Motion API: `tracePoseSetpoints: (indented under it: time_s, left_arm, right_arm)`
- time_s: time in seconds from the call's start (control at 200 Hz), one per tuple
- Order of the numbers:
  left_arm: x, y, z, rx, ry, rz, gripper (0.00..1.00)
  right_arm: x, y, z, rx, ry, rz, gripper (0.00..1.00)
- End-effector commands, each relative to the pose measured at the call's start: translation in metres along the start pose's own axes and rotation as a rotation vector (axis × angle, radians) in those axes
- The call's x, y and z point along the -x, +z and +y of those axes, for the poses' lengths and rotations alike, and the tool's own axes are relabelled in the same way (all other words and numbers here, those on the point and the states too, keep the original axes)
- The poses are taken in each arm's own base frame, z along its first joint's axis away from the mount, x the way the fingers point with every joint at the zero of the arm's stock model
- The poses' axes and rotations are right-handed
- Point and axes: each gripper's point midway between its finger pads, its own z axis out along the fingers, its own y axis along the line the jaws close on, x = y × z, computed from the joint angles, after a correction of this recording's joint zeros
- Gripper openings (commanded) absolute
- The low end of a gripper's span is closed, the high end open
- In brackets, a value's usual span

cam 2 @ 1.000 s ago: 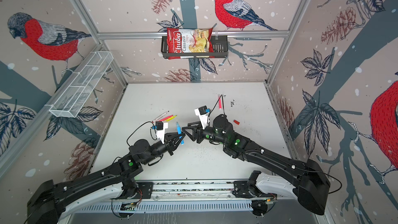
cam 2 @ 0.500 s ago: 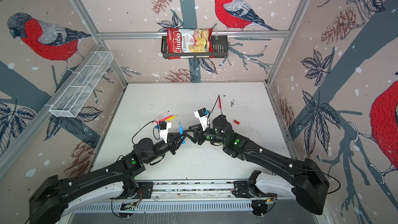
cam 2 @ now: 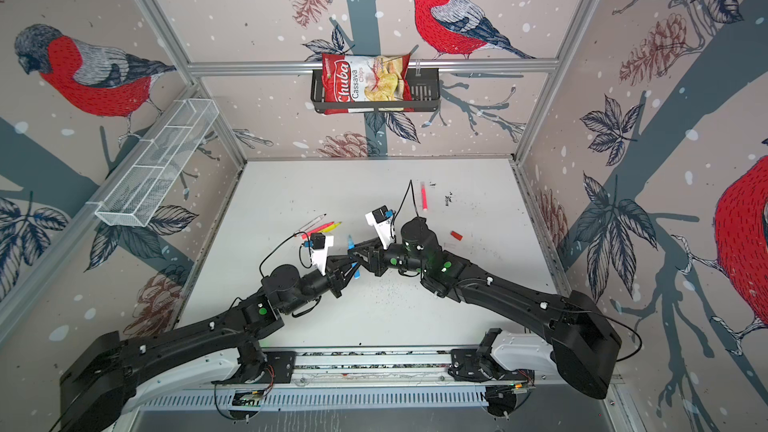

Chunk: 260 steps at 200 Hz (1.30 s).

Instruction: Insert the pens into the pen caps

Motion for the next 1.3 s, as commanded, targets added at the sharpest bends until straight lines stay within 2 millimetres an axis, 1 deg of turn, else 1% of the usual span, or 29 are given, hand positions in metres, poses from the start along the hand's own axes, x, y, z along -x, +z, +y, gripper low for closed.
tracePoseSetpoints:
  time_s: [0.0,0.115,0.235,0.295,0.31,0.345,0.4,0.465,0.495,0.525,0.59,0.735,0.916,0.981,1.056,1.131,1.296]
  left_arm:
    - [0.016,0.001,-0.012,-0.051,0.011,-0.055,0.03]
    - [0.015,0.001,-0.013,-0.053,0.013,-0.051,0.04]
    - [0.014,0.003,-0.012,-0.053,0.01,-0.044,0.06]
    - [0.013,0.003,-0.012,-0.05,0.011,-0.039,0.1]
    - [0.014,0.003,-0.012,-0.047,0.01,-0.04,0.11]
    - [0.013,0.003,-0.01,-0.041,0.01,-0.039,0.15]
    - [0.013,0.003,-0.008,-0.03,0.008,-0.041,0.23]
    - [0.013,0.002,-0.005,-0.012,0.006,-0.04,0.35]
    - [0.013,0.002,-0.004,-0.007,0.007,-0.04,0.39]
    - [0.012,0.002,-0.004,-0.005,0.008,-0.039,0.42]
    - [0.013,0.001,-0.003,-0.001,0.01,-0.041,0.46]
    - [0.014,0.0,-0.001,0.011,0.011,-0.043,0.48]
    - [0.014,-0.003,0.0,0.019,0.011,-0.043,0.49]
    - [0.014,-0.004,0.0,0.021,0.012,-0.043,0.49]
    - [0.014,-0.005,-0.001,0.02,0.012,-0.043,0.49]
    - [0.016,-0.006,-0.001,0.02,0.012,-0.044,0.49]
    - [0.019,-0.013,-0.001,0.029,0.014,-0.052,0.49]
  right_arm:
    - [0.004,0.002,0.003,0.013,-0.014,-0.009,0.22]
    - [0.003,0.004,-0.003,-0.011,-0.011,0.007,0.16]
    - [0.004,0.004,-0.002,-0.012,-0.011,0.004,0.12]
    - [0.007,0.003,-0.008,-0.045,-0.009,-0.002,0.11]
    - [0.002,0.007,-0.016,-0.067,0.002,0.015,0.11]
    - [0.002,0.007,-0.024,-0.099,0.012,0.017,0.1]
    - [0.004,0.005,-0.038,-0.153,0.036,0.012,0.1]
    - [0.005,-0.001,-0.057,-0.218,0.072,0.01,0.09]
    - [0.006,-0.004,-0.065,-0.246,0.084,0.007,0.09]
    - [0.005,-0.007,-0.073,-0.274,0.093,0.006,0.09]
    - [0.006,-0.014,-0.088,-0.335,0.106,0.001,0.09]
    - [0.0,-0.029,-0.126,-0.464,0.146,0.022,0.09]
    - [-0.026,-0.042,-0.186,-0.627,0.238,0.136,0.1]
    - [-0.036,-0.043,-0.206,-0.668,0.269,0.189,0.1]
    - [-0.042,-0.042,-0.226,-0.707,0.289,0.236,0.09]
    - [-0.043,-0.039,-0.242,-0.741,0.293,0.275,0.09]
    - [-0.032,-0.037,-0.283,-0.856,0.269,0.334,0.09]
